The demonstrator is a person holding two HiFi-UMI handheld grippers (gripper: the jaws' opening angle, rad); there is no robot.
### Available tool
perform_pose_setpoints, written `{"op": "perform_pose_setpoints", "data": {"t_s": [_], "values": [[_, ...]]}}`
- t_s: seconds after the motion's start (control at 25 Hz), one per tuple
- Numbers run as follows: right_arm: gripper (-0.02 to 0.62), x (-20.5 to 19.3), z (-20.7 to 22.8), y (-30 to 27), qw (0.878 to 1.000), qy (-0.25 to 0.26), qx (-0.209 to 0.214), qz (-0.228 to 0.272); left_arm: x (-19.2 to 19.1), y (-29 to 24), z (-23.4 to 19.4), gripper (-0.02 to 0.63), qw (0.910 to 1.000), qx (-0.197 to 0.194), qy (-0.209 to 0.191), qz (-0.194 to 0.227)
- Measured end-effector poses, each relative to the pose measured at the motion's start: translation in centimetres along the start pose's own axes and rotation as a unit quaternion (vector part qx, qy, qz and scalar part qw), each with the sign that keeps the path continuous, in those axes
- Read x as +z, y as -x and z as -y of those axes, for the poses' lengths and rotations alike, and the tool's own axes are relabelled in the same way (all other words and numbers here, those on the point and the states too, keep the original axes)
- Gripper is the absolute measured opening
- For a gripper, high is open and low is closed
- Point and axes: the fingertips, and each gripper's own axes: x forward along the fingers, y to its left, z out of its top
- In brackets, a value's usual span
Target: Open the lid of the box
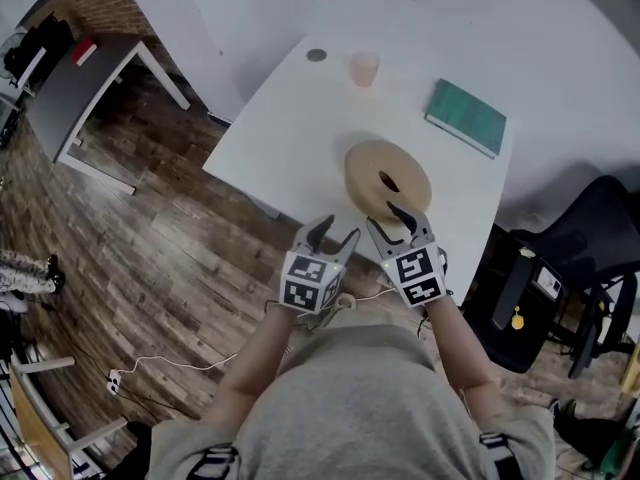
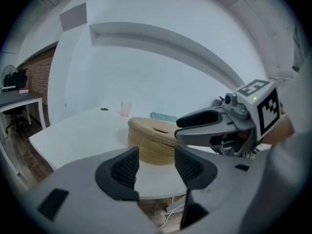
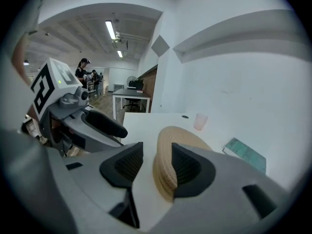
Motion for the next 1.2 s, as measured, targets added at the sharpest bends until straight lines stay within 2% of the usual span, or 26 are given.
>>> {"op": "perform_pose_setpoints", "data": {"t_s": [0.28,0.6,1.0,1.2], "values": [[0.178,-1.1,1.6,-1.8,0.999,0.041,-0.001,-0.036,-1.7,-4.5,-0.2,0.209,0.9988,-0.024,-0.016,-0.04],[0.164,-2.5,1.4,-2.7,0.995,0.075,0.02,-0.066,-3.5,-8.9,-1.8,0.209,0.9961,-0.025,-0.047,-0.071],[0.124,-3.7,1.3,-3.2,0.986,0.136,0.025,-0.091,-4.0,-11.6,-1.9,0.209,0.9913,-0.041,-0.079,-0.096],[0.12,-3.8,1.3,-3.1,0.986,0.14,0.024,-0.091,-4.2,-12.0,-1.7,0.209,0.9904,-0.047,-0.078,-0.104]]}}
